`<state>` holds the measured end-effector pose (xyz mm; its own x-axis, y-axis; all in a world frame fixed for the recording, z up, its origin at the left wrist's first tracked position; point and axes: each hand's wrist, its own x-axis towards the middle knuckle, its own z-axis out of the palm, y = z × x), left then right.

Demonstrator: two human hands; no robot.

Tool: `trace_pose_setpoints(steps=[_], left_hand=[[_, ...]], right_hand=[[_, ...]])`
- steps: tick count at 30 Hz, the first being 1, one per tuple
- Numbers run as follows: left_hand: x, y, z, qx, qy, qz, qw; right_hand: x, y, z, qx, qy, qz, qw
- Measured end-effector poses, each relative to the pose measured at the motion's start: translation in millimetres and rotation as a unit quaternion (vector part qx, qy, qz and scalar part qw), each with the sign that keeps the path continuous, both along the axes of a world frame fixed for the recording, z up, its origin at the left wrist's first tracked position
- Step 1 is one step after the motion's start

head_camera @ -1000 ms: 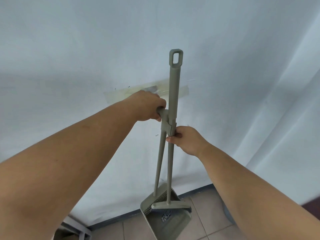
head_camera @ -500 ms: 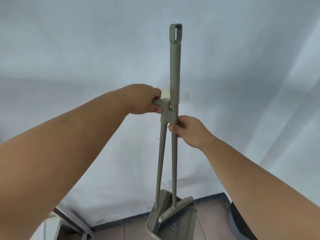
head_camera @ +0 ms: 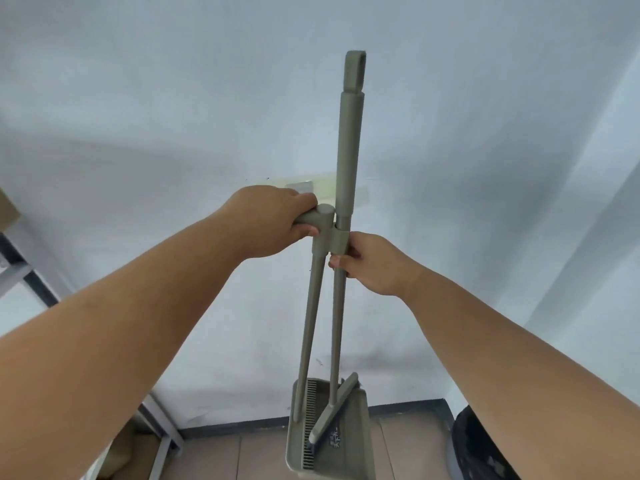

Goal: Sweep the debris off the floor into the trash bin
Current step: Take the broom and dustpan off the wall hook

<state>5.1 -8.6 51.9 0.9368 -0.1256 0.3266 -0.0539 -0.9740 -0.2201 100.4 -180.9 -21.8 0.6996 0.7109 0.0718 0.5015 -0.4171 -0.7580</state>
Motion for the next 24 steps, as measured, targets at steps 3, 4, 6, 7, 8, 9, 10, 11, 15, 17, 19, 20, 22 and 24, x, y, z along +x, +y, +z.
trace_pose_setpoints(steps=[3,4,6,7,8,9,10,11,15,17,19,20,22,24], left_hand=[[-8.7,-8.9,-1.1,-0.024,-0.004,0.008,1.000],[-11.4,-11.7,-1.6,-0.036,-0.003,0.011,0.999],[-16.1,-16.5,-2.9,-0.059,-0.002,0.015,0.998],[-17.8,-17.4,-3.4,-0.069,-0.003,0.016,0.997],[-19.5,-18.8,-3.8,-0.079,-0.004,0.016,0.997],[-21.1,-20.9,-4.1,-0.088,-0.004,0.017,0.996],[-22.3,-23.3,-4.1,-0.096,-0.003,0.017,0.995],[-23.0,-25.9,-4.0,-0.103,-0.001,0.016,0.995],[-26.2,-26.0,-7.7,-0.114,0.002,0.025,0.993],[-29.6,-22.3,-8.4,-0.117,0.005,0.038,0.992],[-26.6,-26.5,-4.6,-0.115,0.003,0.033,0.993],[-22.9,-31.5,-2.0,-0.105,0.001,0.024,0.994],[-15.4,-42.7,4.1,-0.086,-0.007,0.011,0.996],[-10.2,-46.1,9.7,-0.072,-0.007,0.009,0.997]], right_hand=[[-2.9,-12.0,0.8,0.012,-0.007,0.003,1.000],[-3.6,-15.8,1.1,0.014,-0.013,0.003,1.000],[-5.9,-24.1,3.0,0.021,-0.027,0.012,0.999],[-6.2,-27.5,4.4,0.026,-0.032,0.018,0.999],[-6.2,-31.3,5.9,0.030,-0.034,0.022,0.999],[-6.7,-34.8,7.4,0.030,-0.038,0.028,0.998],[-6.6,-37.4,8.8,0.028,-0.044,0.033,0.998],[-6.5,-39.3,10.4,0.024,-0.051,0.038,0.998],[-1.3,-50.3,15.6,-0.002,-0.074,0.038,0.997],[6.6,-61.0,21.7,-0.002,-0.077,0.011,0.997],[13.3,-65.1,31.7,-0.006,-0.066,0.003,0.998],[15.3,-64.0,35.0,-0.012,-0.065,0.005,0.998],[16.5,-58.4,38.7,-0.010,-0.061,0.006,0.998],[17.1,-55.4,38.1,-0.002,-0.043,0.005,0.999]])
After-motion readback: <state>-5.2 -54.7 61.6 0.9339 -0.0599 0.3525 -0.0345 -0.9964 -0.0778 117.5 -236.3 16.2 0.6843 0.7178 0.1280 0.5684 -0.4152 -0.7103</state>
